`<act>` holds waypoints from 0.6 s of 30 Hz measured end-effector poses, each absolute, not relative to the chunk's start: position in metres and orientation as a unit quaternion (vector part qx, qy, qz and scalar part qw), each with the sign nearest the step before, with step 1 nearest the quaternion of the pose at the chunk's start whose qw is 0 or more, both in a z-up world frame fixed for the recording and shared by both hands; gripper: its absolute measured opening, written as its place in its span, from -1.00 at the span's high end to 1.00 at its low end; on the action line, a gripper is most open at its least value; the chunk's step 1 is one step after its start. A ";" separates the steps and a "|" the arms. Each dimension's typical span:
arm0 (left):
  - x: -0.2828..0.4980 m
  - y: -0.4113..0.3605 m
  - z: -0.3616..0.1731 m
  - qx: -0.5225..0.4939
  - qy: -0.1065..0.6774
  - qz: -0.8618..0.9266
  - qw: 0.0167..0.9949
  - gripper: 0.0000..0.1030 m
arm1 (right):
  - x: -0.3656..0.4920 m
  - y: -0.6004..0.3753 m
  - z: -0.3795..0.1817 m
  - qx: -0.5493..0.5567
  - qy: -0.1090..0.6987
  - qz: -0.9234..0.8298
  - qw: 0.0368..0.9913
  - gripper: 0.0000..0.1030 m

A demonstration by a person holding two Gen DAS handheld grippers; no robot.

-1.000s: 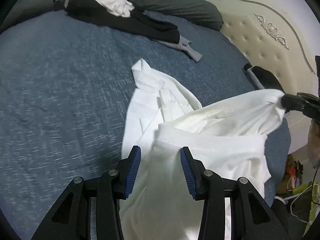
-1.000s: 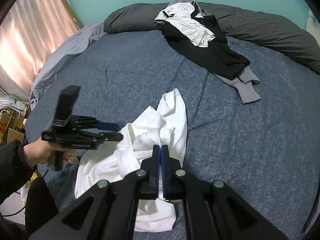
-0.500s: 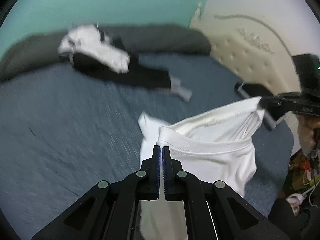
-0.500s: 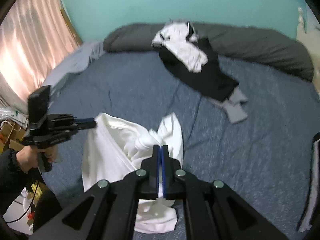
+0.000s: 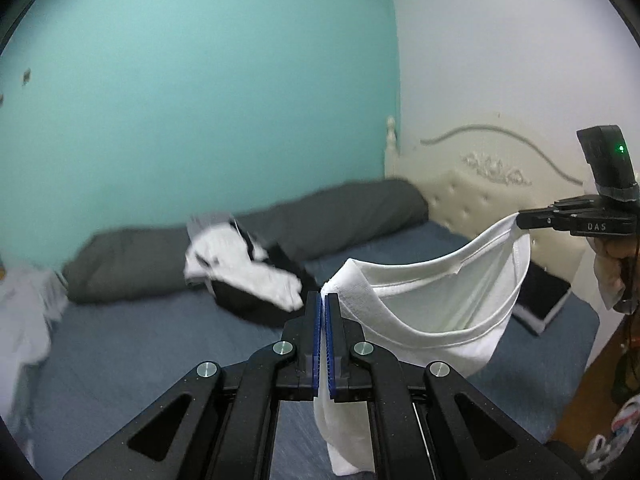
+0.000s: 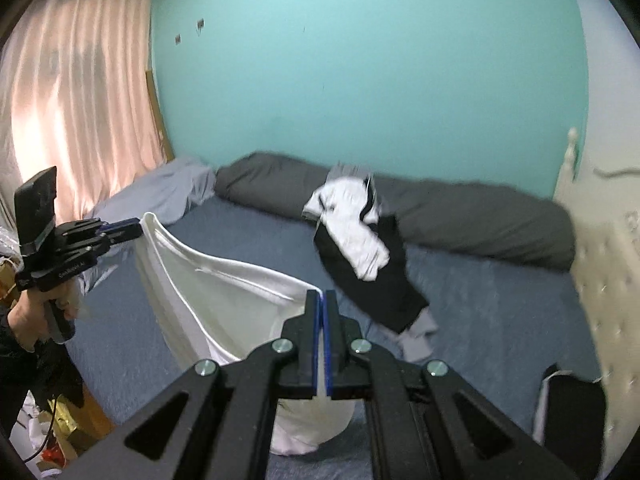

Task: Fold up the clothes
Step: 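Lift the white T-shirt with both tools, stretching it between them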

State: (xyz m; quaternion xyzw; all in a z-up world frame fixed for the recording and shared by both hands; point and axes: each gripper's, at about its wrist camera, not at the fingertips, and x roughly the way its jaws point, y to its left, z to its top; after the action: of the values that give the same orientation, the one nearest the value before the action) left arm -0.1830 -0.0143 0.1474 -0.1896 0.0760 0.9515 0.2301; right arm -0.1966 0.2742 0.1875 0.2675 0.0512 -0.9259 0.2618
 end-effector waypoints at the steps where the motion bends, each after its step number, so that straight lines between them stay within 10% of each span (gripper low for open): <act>1: -0.180 -0.014 0.165 -0.180 0.081 0.954 0.227 0.96 | -0.192 0.276 0.202 0.259 0.051 -0.929 0.259 0.98; 10: -0.162 -0.015 0.282 -0.122 0.081 0.968 0.206 0.96 | -0.155 0.277 0.298 0.200 0.061 -0.947 0.246 0.98; 18: -0.151 -0.018 0.270 -0.134 0.090 0.966 0.200 0.96 | -0.144 0.267 0.298 0.203 0.075 -0.942 0.256 0.98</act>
State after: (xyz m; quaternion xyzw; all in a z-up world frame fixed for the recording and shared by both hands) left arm -0.1509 -0.0179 0.2696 -0.1336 0.0904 0.9664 0.2001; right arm -0.1436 0.2672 0.2985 0.2035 0.0753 -0.9420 0.2561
